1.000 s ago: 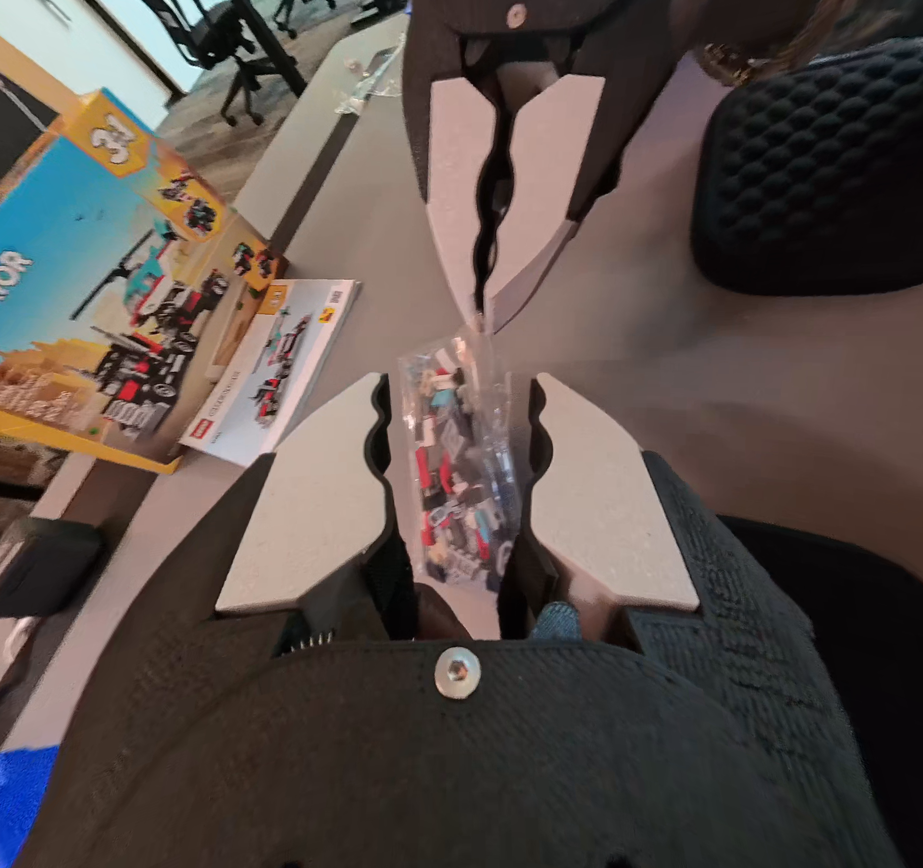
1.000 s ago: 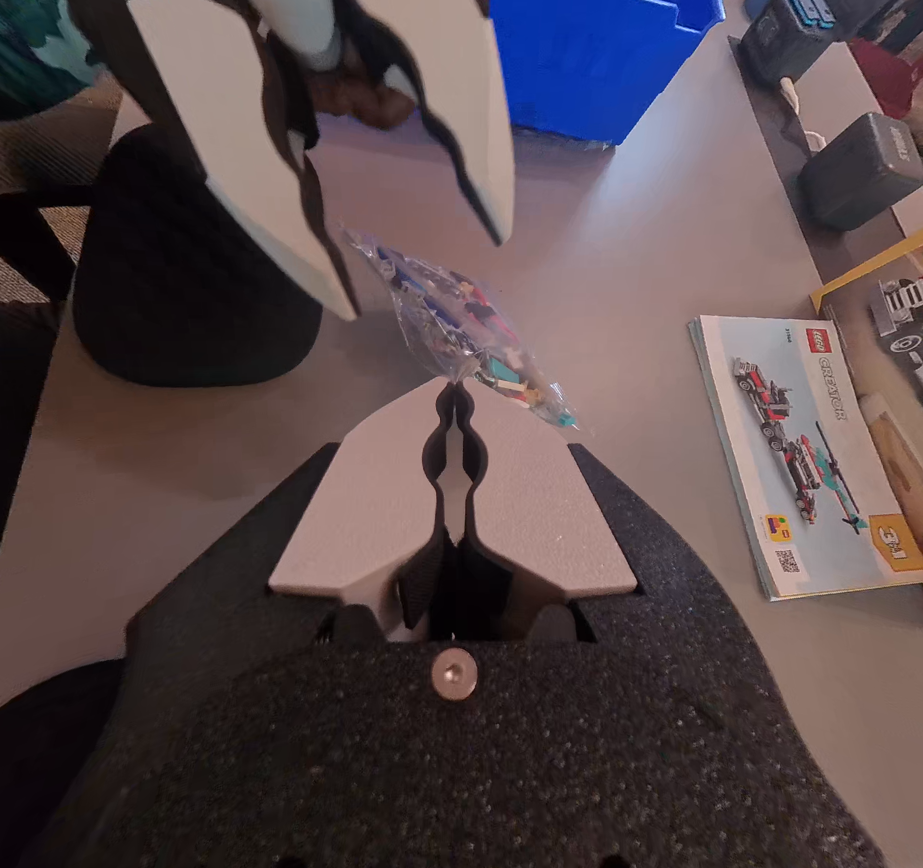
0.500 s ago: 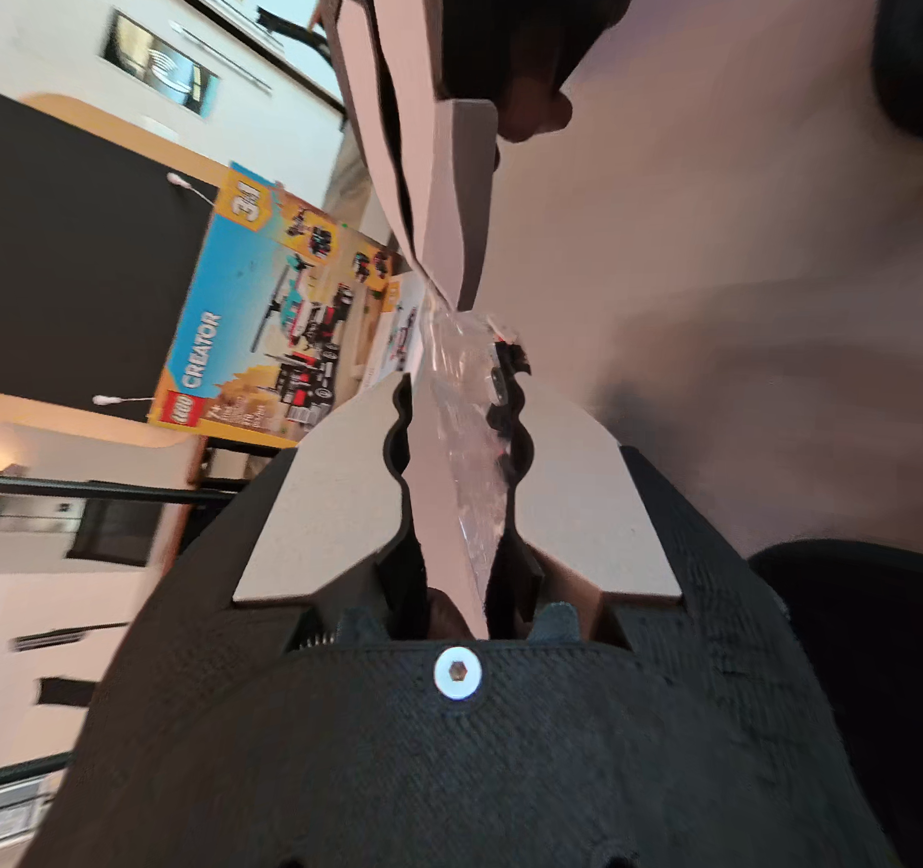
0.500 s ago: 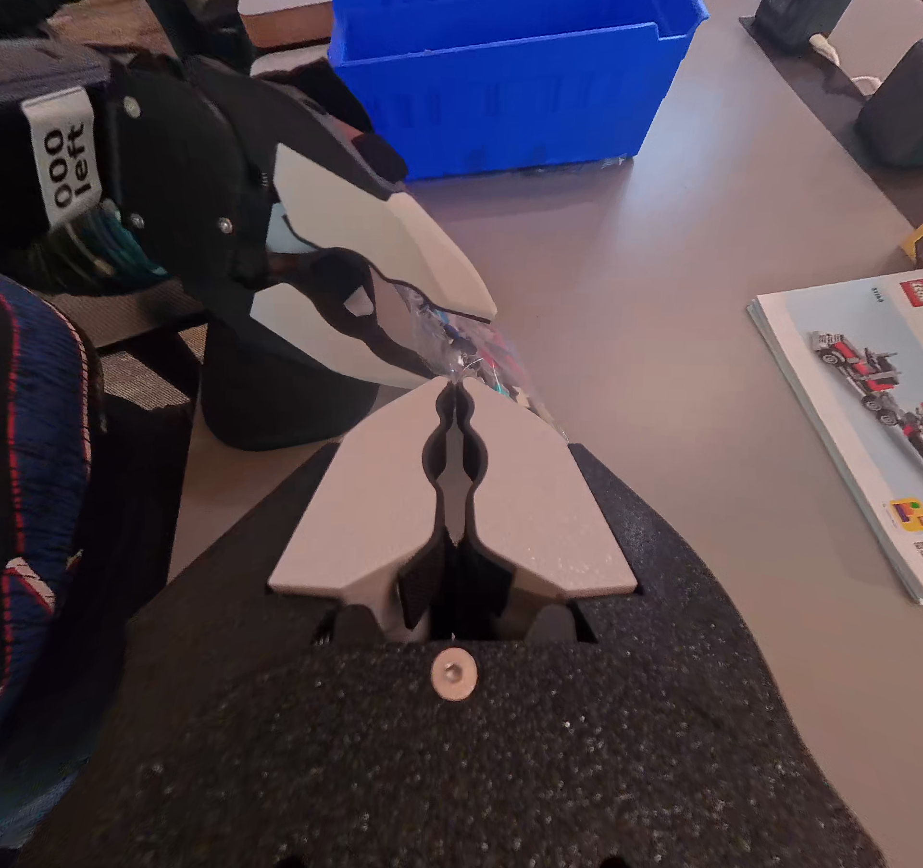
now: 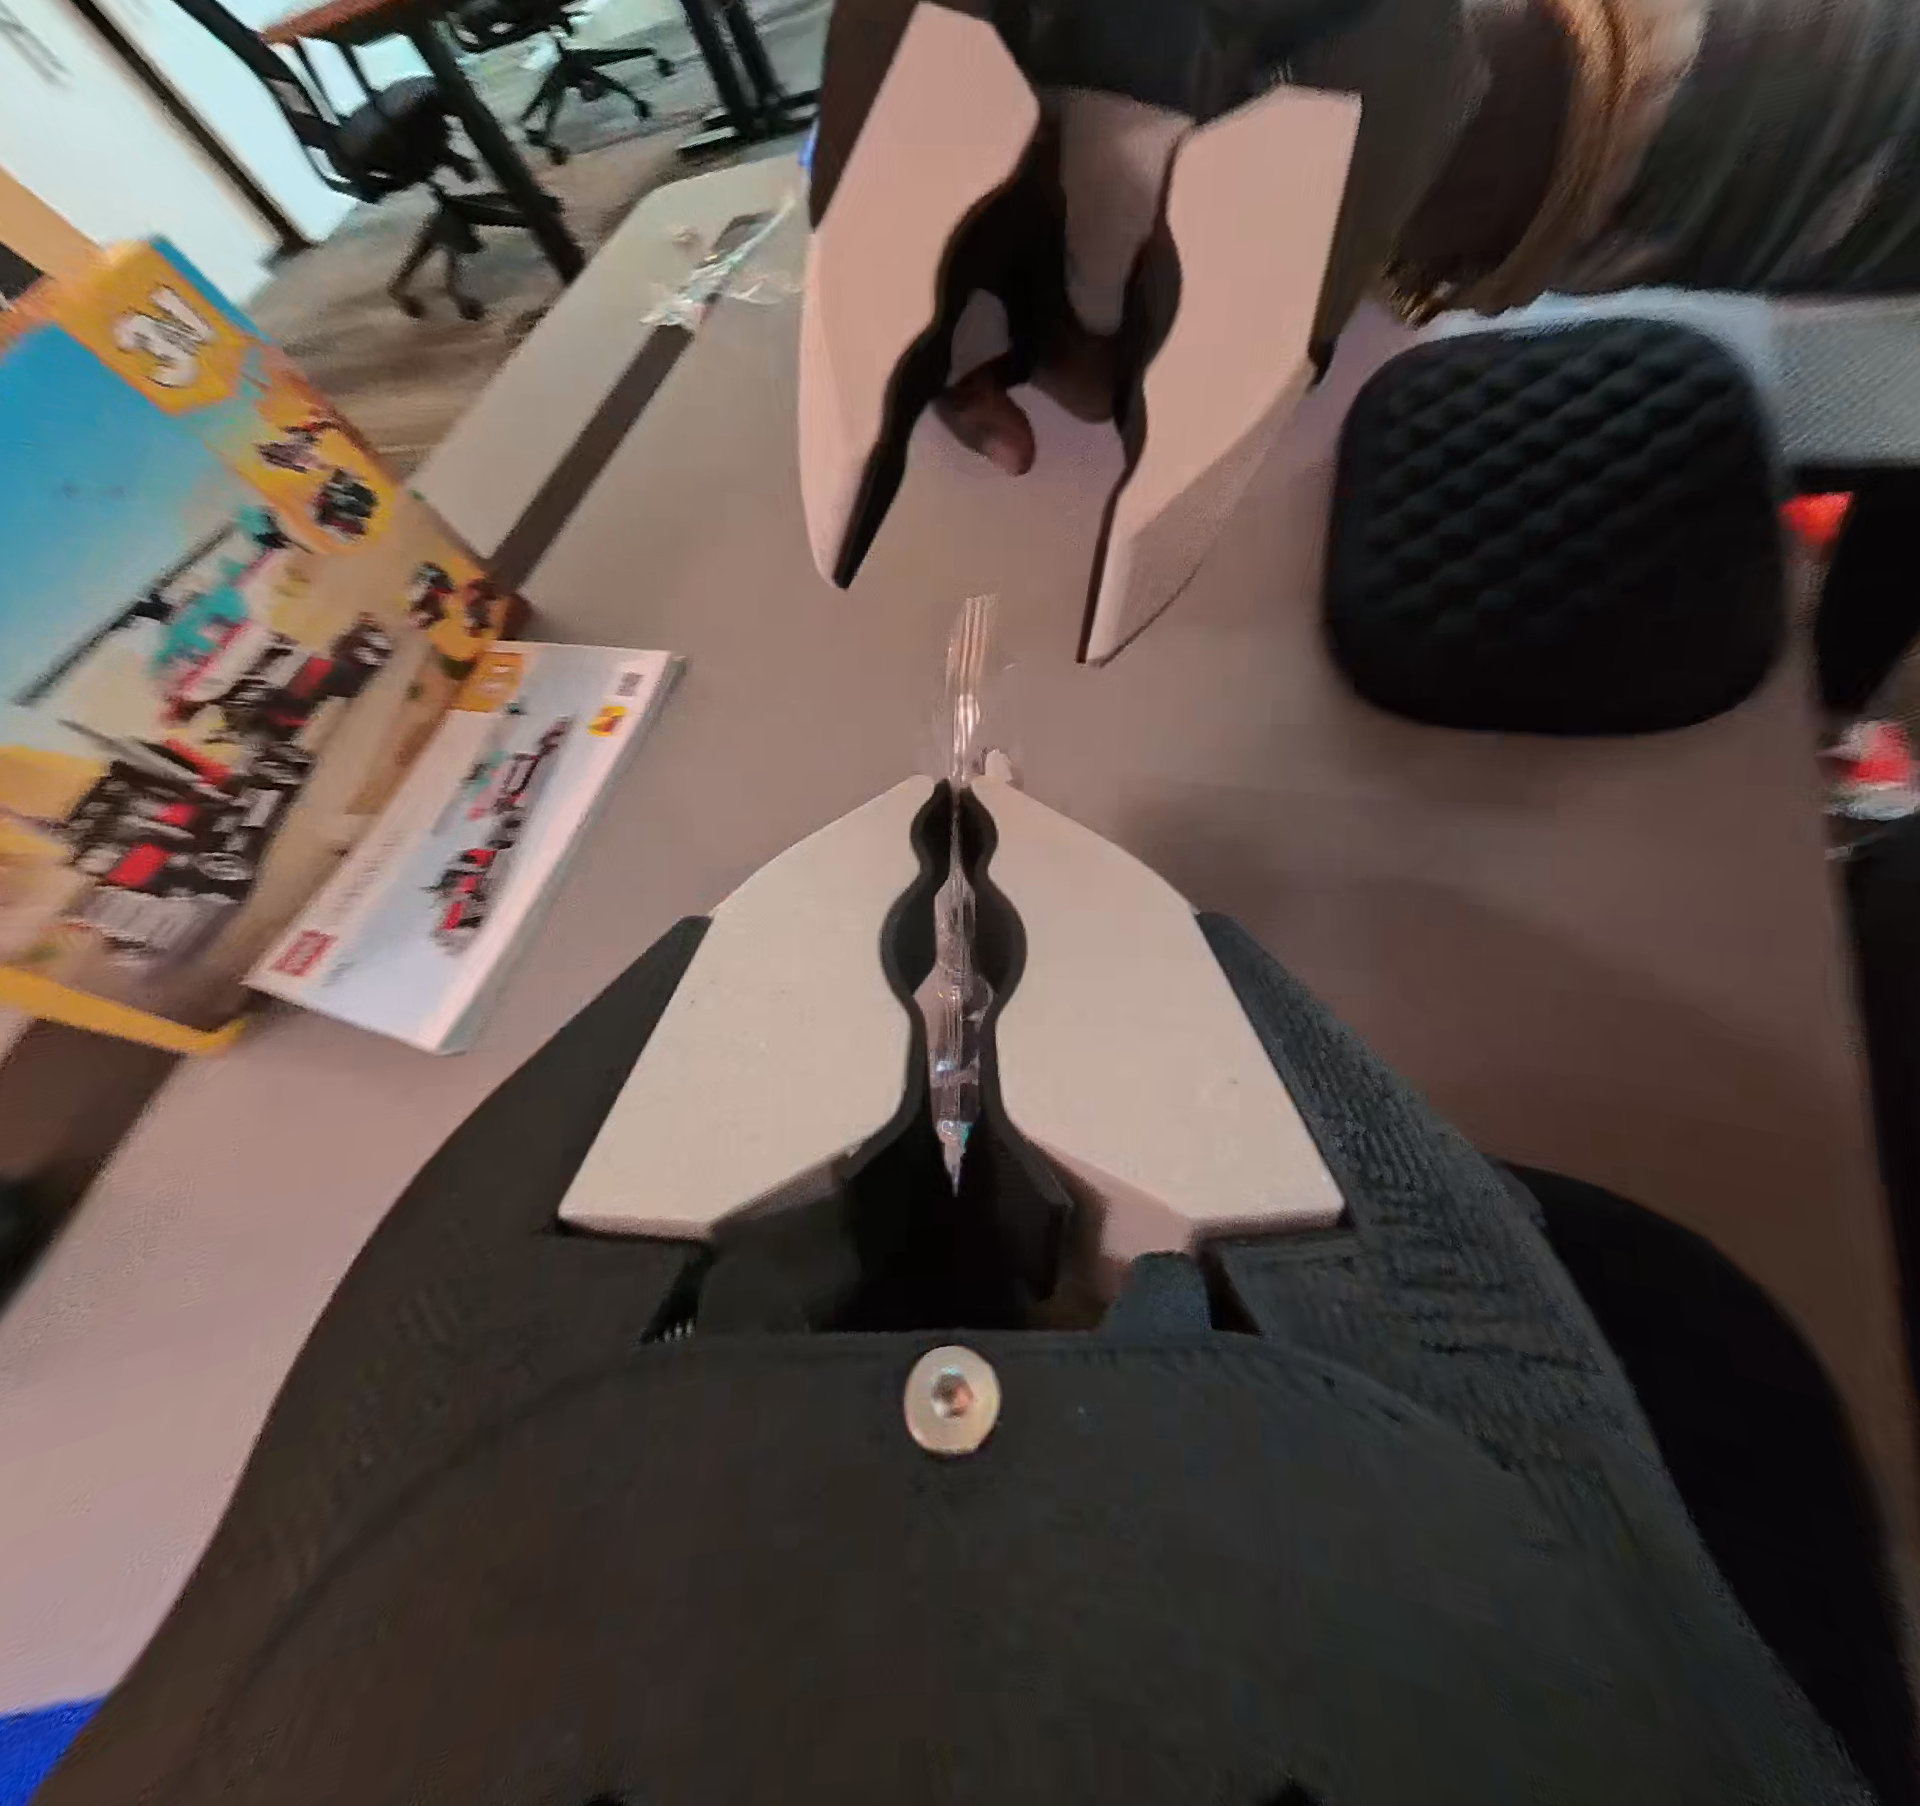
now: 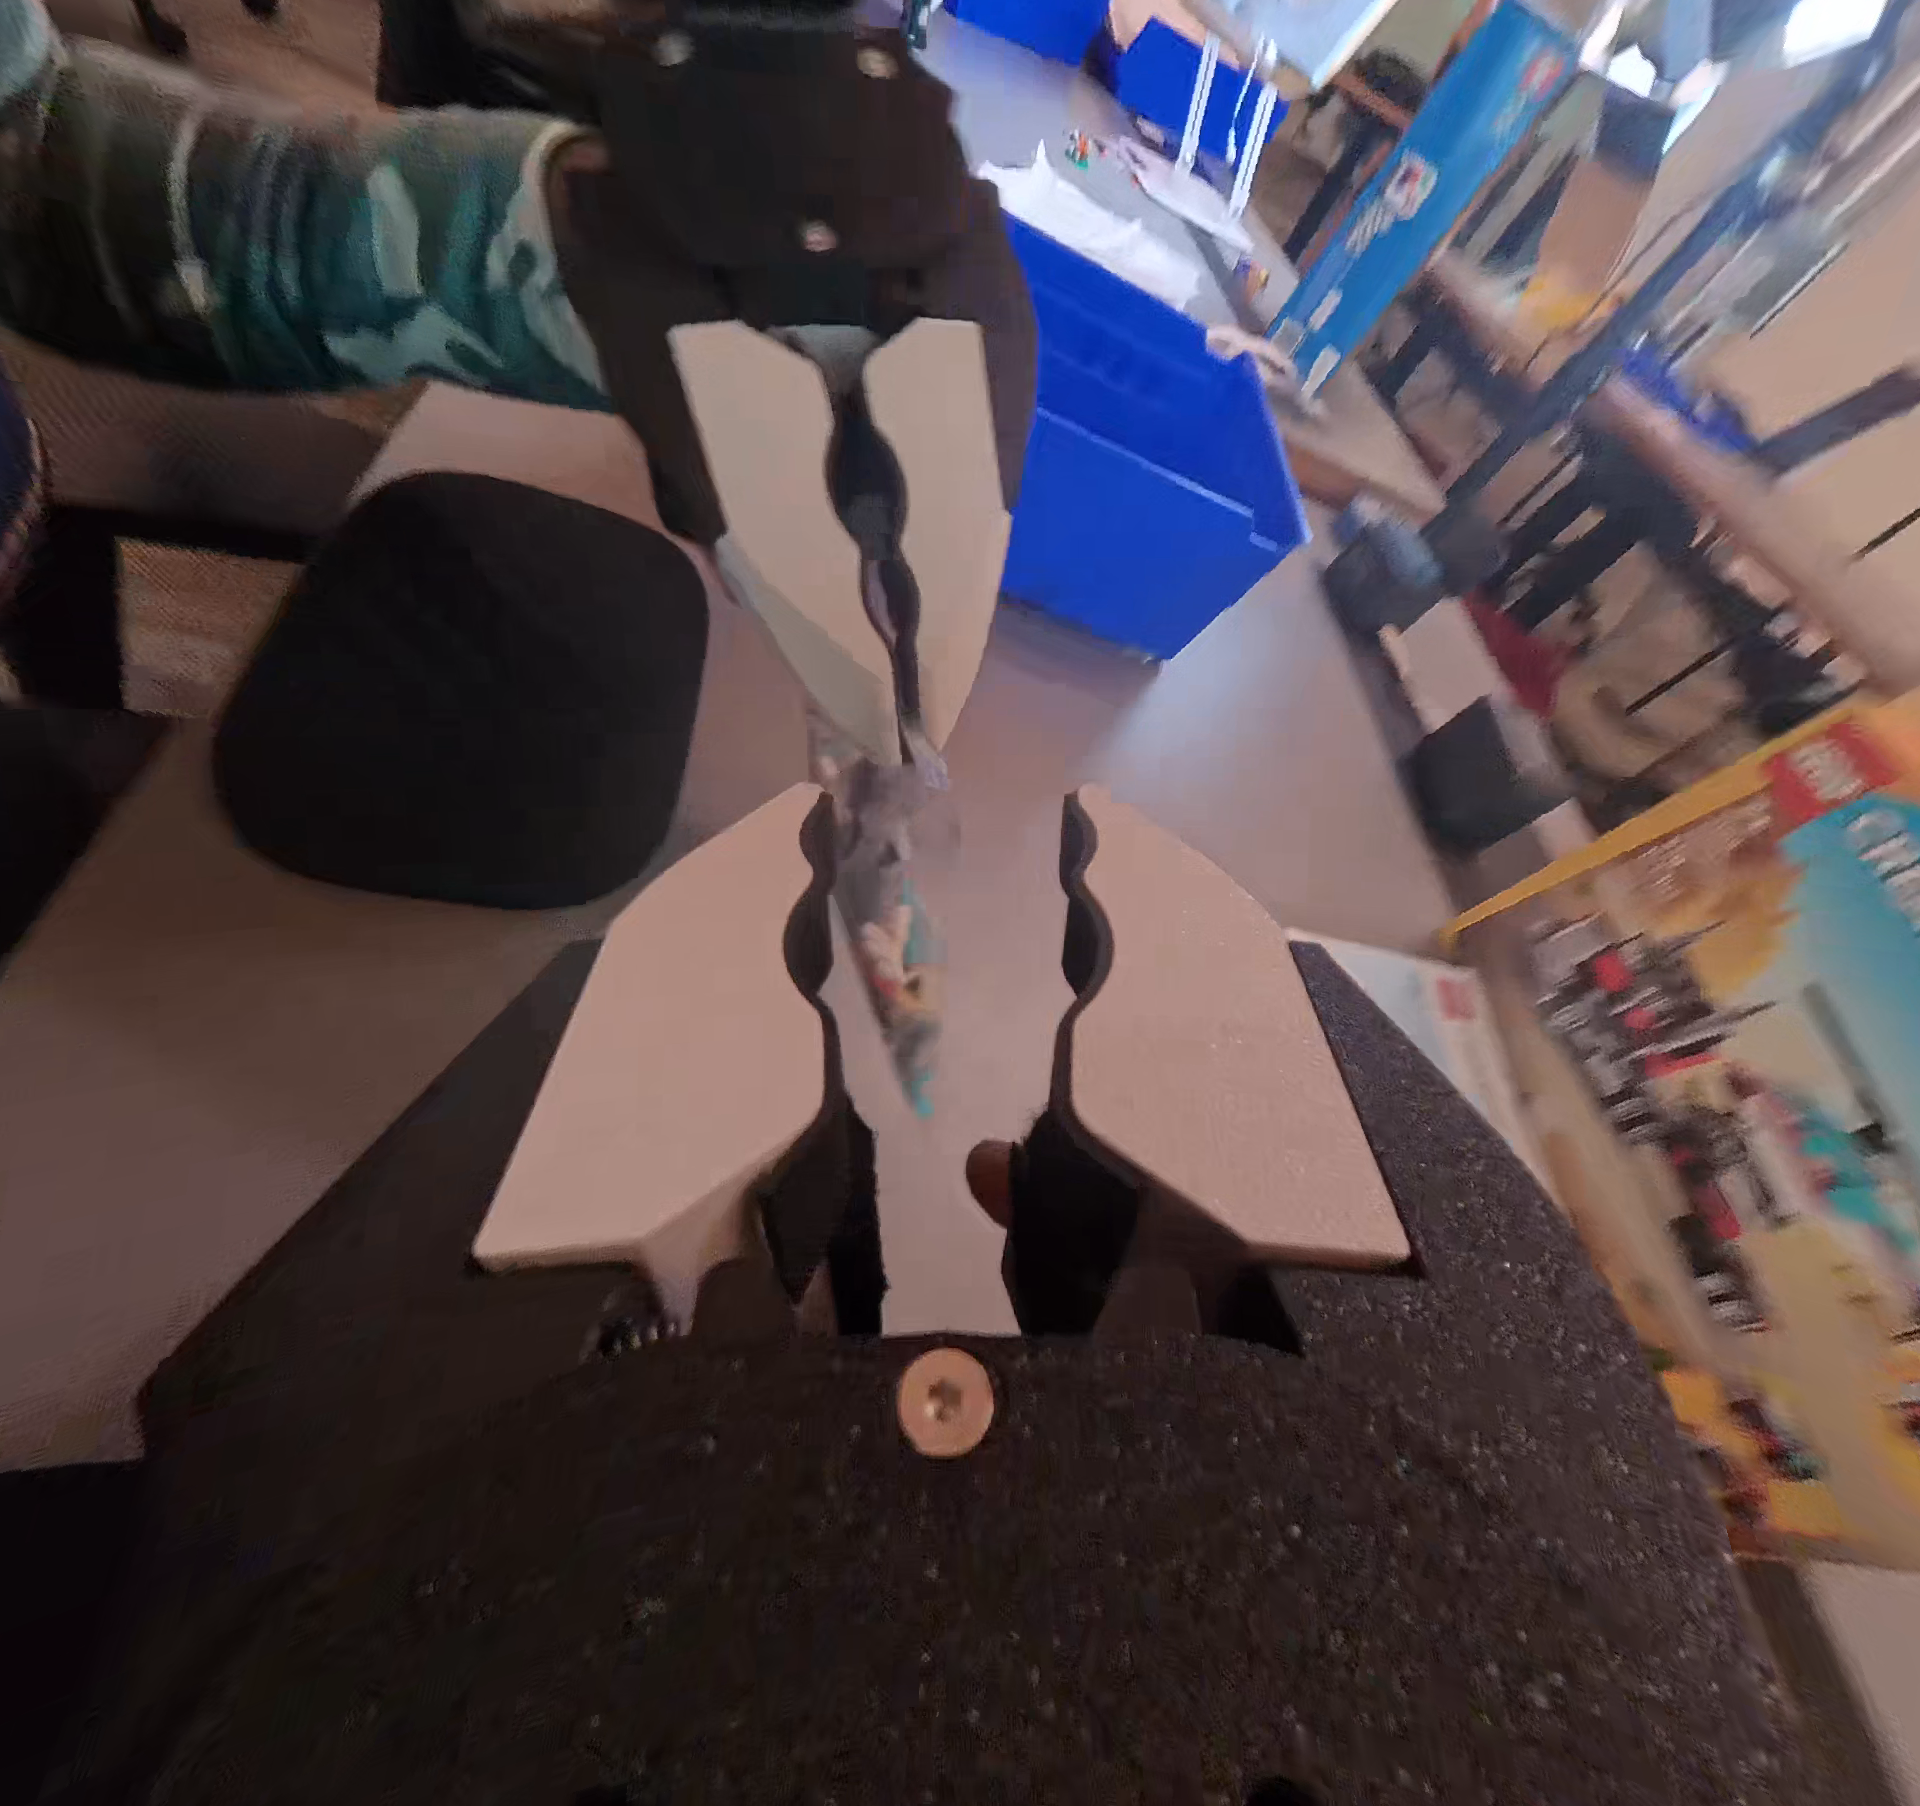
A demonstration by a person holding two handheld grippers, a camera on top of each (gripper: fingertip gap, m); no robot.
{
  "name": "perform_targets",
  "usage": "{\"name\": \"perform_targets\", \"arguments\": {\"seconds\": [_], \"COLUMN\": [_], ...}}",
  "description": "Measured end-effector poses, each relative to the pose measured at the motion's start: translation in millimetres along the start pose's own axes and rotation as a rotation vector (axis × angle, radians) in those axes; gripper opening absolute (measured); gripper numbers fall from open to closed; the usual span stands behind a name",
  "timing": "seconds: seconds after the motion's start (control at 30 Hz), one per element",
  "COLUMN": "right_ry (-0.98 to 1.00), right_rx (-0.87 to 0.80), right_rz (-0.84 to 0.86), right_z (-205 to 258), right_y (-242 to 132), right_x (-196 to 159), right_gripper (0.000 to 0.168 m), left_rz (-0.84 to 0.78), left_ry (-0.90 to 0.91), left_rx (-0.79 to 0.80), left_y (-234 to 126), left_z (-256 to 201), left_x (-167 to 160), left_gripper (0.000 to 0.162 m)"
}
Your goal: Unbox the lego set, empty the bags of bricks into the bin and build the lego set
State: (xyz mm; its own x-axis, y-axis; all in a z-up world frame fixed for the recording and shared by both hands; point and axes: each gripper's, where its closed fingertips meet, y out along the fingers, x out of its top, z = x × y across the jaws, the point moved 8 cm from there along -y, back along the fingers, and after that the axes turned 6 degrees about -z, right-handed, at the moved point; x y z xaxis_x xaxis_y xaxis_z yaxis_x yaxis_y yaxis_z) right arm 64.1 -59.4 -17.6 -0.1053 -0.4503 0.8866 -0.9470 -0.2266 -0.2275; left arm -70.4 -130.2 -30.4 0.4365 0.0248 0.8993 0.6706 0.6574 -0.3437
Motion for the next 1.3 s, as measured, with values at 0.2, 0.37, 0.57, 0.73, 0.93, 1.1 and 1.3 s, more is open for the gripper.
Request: {"name": "perform_targets", "arguments": {"seconds": [0.2, 0.37, 0.57, 0.73, 0.93, 1.1, 1.3], "right_ry": [-0.232, 0.011, 0.416, 0.479, 0.395, 0.354, 0.338], "right_rx": [0.017, 0.102, 0.167, 0.156, 0.136, 0.137, 0.14], "right_rz": [-0.013, -0.001, -0.034, -0.037, 0.005, 0.008, -0.002], "right_z": [10.8, 5.6, -1.8, -3.1, 0.5, 2.0, 3.2], "right_y": [8.7, 8.4, 4.6, 1.5, 2.2, 2.5, 1.9], "right_x": [5.1, -1.1, -14.8, -19.0, -9.9, -3.7, -3.4], "right_gripper": [0.003, 0.0, 0.0, 0.0, 0.0, 0.0, 0.0], "left_rz": [0.008, -0.008, -0.033, -0.031, 0.04, 0.055, 0.048], "left_ry": [-0.055, 0.01, 0.105, 0.066, 0.071, 0.087, 0.071], "left_rx": [-0.118, -0.079, -0.039, -0.047, -0.042, -0.07, -0.088], "left_y": [-0.2, 0.6, 4.3, 8.5, 8.3, 7.9, 7.4], "left_z": [0.8, -1.9, -7.5, -4.3, -5.6, -7.5, -9.1], "left_x": [1.5, 2.3, 8.1, 9.5, 17.2, 22.5, 22.9], "left_gripper": [0.0, 0.008, 0.014, 0.003, 0.006, 0.005, 0.0]}}
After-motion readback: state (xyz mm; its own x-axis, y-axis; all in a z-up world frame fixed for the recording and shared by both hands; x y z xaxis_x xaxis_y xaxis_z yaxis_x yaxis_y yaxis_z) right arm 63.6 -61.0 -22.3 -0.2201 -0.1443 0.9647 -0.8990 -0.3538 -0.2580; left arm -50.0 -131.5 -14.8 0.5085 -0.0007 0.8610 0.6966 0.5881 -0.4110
